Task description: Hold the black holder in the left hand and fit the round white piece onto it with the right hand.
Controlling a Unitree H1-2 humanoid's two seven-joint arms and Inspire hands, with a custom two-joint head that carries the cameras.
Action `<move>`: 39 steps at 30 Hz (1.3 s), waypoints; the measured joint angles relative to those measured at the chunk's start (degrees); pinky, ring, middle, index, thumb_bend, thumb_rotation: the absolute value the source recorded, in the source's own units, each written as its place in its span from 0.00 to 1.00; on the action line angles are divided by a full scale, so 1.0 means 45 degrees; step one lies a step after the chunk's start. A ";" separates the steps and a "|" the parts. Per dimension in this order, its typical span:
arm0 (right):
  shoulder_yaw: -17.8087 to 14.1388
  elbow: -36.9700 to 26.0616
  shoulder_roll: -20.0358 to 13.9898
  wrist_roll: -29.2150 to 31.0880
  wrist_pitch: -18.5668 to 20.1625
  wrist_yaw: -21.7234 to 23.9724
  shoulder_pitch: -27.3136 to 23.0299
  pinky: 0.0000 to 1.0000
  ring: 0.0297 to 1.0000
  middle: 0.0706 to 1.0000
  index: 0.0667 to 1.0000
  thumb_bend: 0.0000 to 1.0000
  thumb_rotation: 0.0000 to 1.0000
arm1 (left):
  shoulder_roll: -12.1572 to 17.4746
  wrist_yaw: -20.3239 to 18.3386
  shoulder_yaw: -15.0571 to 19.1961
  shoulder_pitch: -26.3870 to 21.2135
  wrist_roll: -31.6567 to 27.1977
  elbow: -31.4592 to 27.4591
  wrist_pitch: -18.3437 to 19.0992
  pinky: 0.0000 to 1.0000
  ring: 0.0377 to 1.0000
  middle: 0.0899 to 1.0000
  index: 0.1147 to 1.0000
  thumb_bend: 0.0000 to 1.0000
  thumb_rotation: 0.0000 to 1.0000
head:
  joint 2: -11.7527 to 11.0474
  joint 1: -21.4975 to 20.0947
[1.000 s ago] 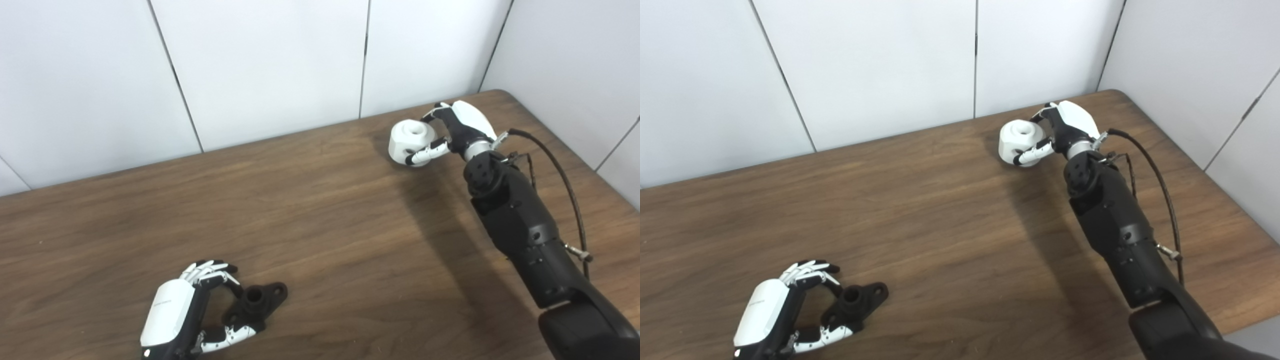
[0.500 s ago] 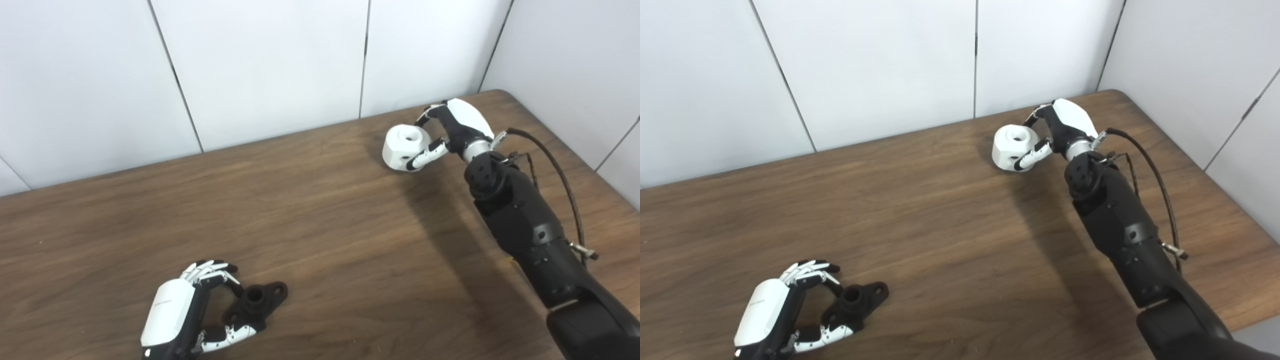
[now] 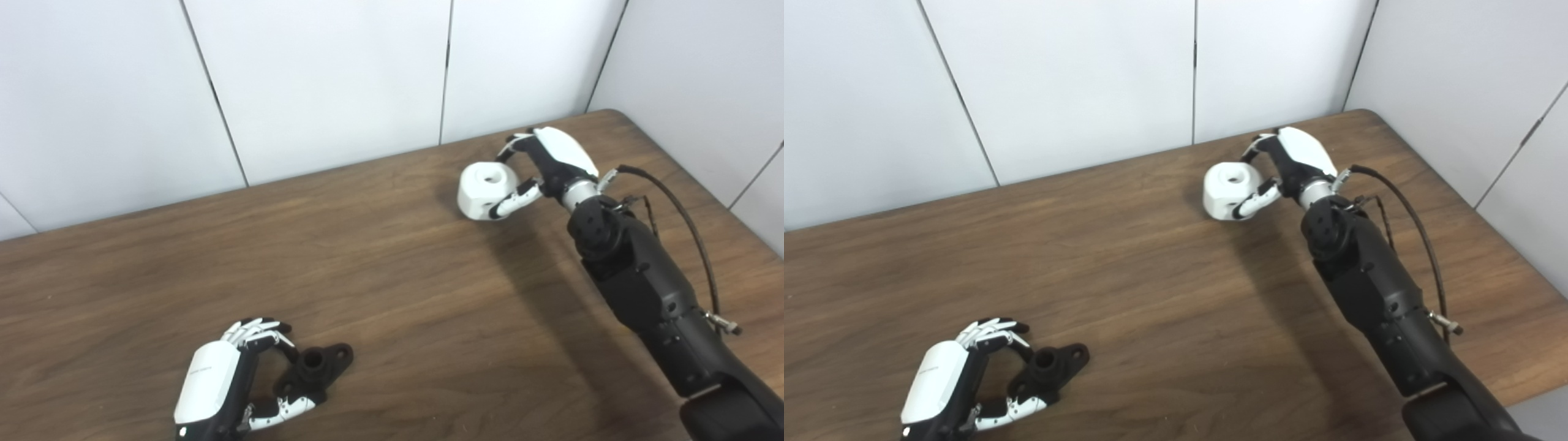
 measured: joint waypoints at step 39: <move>0.1724 -0.6759 0.2459 -0.0791 0.0813 0.5463 0.0585 0.94 0.98 0.85 0.45 0.53 0.14 | -0.0676 0.0223 -0.0774 -0.0169 0.1035 -0.0021 0.1070 0.93 0.85 0.76 0.42 0.52 0.05 | 0.0840 0.2911</move>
